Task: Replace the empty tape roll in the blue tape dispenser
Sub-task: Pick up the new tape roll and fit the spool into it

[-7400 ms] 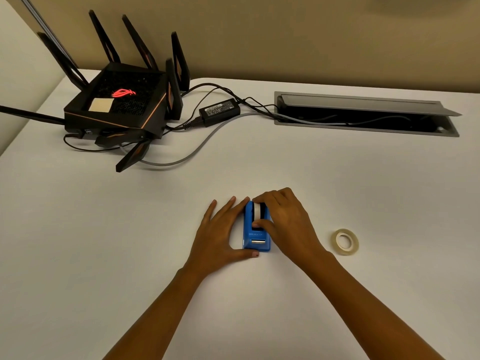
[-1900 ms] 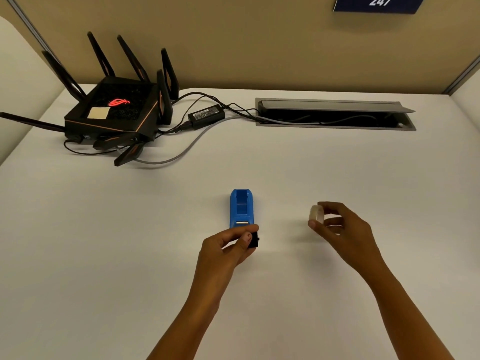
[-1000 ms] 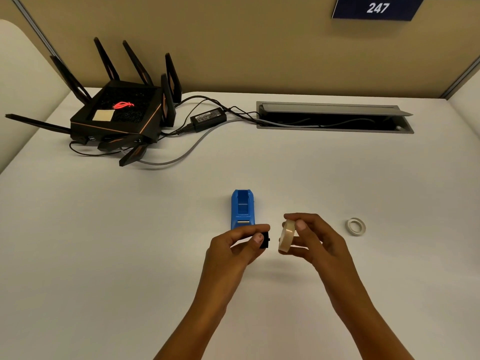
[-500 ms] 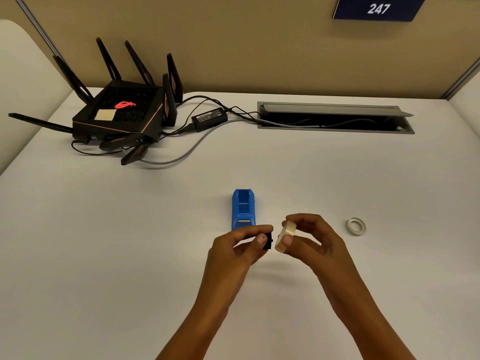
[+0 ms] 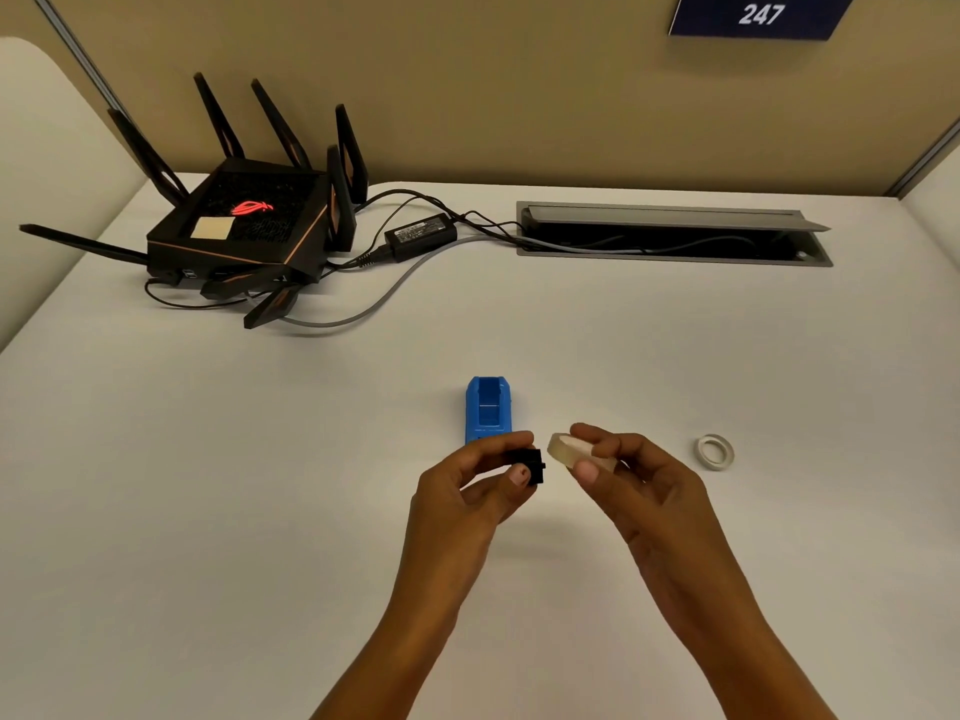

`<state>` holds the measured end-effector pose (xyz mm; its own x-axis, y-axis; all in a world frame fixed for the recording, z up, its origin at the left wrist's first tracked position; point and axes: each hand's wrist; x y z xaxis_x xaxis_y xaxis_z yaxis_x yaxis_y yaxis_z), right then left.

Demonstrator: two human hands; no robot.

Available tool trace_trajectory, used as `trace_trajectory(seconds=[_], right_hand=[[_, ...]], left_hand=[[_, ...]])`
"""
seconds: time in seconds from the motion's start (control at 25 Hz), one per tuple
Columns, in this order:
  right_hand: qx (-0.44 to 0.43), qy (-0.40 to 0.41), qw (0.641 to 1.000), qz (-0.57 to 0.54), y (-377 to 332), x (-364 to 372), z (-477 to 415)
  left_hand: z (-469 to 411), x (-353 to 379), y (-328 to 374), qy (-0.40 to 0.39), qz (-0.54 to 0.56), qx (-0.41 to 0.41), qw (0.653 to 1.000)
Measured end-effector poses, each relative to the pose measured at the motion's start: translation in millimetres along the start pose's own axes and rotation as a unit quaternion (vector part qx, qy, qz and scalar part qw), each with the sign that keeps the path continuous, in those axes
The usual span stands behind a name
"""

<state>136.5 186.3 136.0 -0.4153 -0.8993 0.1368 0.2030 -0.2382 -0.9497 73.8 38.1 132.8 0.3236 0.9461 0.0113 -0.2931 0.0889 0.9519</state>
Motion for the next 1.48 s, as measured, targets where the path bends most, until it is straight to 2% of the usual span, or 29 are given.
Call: trace_trajectory(seconds=[0.32,0.68,0.84,1.04,1.48], right_hand=[[0.017,-0.003,0.998,-0.055,13.8,11.3,1.9],[-0.026,-0.039,0.999,-0.007,8.5,18.4,3.3],[-0.045,-0.075,0.994,0.059,1.9,15.4,1.0],[-0.025,-0.134,0.987,0.084,-5.3,5.7,-3.0],[-0.078,-0.132,0.982,0.114,-7.4,2.9,-5.5]], left_hand=[[0.9,1.3,0.7,0.025,-0.019,0.014,0.999],[-0.8,-0.5,-3.9,0.033,-0.021,0.055,0.998],[-2.2,-2.1,-4.3,0.023,-0.034,0.060,0.997],[-3.9,-3.0,-6.7,0.031,-0.037,0.055,0.997],[-7.5,-2.0,-4.0,0.036,-0.056,0.078,0.995]])
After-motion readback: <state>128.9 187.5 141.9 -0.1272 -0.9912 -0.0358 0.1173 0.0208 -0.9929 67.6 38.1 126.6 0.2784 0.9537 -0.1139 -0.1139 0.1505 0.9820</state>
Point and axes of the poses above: each hand's wrist, its own z-axis away from the middle knuckle, its own x-axis out of the palm, y = z × x
